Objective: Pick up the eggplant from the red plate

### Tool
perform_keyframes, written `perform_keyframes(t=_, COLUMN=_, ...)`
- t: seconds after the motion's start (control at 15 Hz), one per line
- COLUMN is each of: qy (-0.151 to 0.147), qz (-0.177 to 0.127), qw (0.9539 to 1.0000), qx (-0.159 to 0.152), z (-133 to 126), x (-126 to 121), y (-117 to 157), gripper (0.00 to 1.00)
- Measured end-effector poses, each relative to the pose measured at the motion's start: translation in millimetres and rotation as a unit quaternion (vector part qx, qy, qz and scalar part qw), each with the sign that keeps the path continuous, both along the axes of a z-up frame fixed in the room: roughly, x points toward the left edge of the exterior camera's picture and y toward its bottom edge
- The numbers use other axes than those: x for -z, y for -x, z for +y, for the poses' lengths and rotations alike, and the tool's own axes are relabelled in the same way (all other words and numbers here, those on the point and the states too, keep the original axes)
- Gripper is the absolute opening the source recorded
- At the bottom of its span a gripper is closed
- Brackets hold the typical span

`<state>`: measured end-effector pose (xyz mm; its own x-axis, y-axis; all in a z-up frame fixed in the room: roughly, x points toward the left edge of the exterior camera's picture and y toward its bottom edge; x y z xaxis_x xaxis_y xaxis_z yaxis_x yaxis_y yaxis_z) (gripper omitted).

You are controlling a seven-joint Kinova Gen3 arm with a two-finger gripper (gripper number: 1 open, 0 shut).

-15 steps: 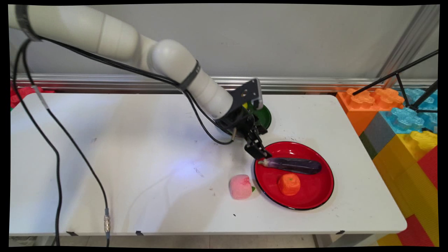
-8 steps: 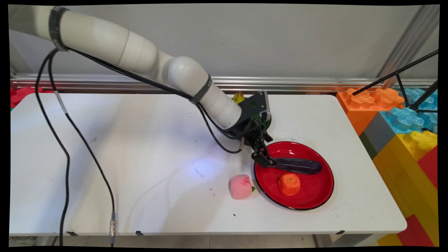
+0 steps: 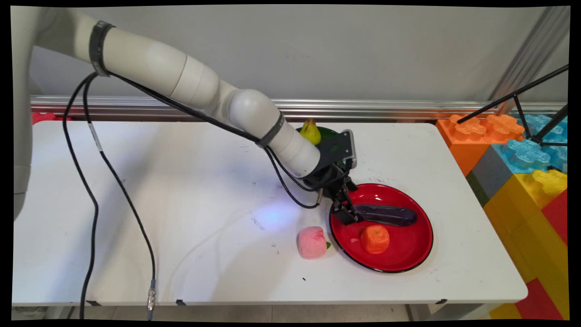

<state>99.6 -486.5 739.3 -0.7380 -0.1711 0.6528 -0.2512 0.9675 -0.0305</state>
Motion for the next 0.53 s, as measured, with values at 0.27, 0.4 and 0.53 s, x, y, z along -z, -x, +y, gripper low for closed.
perform_keyframes(t=0.27, qy=0.004, qz=-0.002, qw=1.0000, qx=0.003, z=-1.0, x=8.5, y=4.8, gripper=1.00)
perform_keyframes(t=0.4, qy=0.006, qz=-0.003, qw=1.0000, qx=0.004, z=-1.0, x=12.0, y=6.3, gripper=1.00)
perform_keyframes(t=0.53, qy=0.008, qz=-0.004, qw=0.9999, qx=0.006, z=-1.3, x=14.6, y=7.5, gripper=0.00)
